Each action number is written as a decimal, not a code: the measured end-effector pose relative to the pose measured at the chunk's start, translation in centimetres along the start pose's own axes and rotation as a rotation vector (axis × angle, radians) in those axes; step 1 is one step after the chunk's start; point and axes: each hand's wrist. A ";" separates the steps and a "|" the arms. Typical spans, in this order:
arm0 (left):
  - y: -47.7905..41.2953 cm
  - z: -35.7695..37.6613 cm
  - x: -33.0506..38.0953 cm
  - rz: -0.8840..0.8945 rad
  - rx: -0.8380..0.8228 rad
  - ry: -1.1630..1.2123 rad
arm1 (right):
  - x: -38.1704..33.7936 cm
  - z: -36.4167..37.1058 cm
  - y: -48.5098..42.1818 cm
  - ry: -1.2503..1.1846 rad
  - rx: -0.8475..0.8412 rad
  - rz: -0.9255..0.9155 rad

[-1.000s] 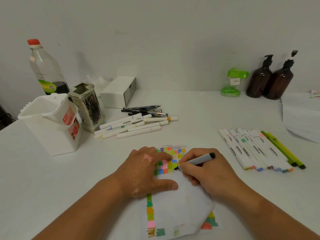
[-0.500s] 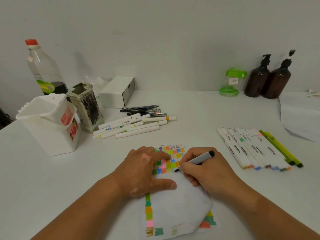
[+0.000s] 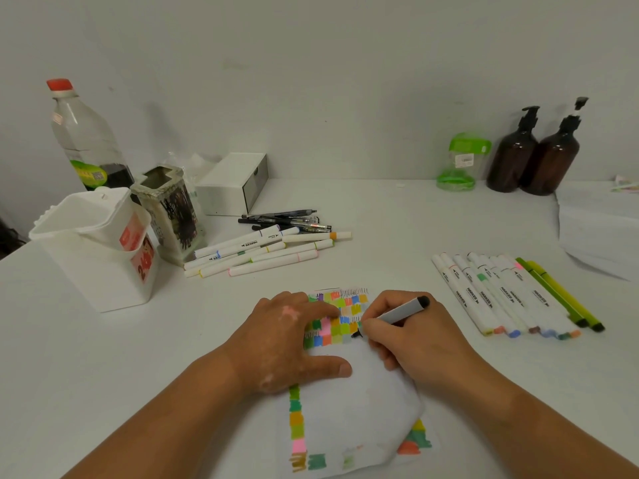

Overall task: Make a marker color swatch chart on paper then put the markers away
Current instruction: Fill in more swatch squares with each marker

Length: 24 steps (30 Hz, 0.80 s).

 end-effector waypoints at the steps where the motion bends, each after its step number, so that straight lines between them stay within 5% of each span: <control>1: 0.0 0.0 0.0 -0.003 -0.004 0.001 | 0.0 0.0 0.0 -0.002 0.009 0.000; 8: 0.1 0.2 -0.2 -0.012 0.047 0.061 | 0.0 -0.3 -0.1 -0.225 0.085 0.007; 14: 0.0 -0.9 -1.0 -0.113 0.307 0.689 | -0.3 -1.9 -0.4 -0.409 0.167 -0.061; 24: 0.0 -0.7 -0.8 -0.066 0.193 1.199 | -0.2 -1.8 -0.5 -0.505 0.149 -0.079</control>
Point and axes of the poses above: each hand's wrist, its own y-axis away from the middle knuckle, its own z-axis out of the palm, x = y × z, and after that the axes turned 3 degrees about z, right-handed
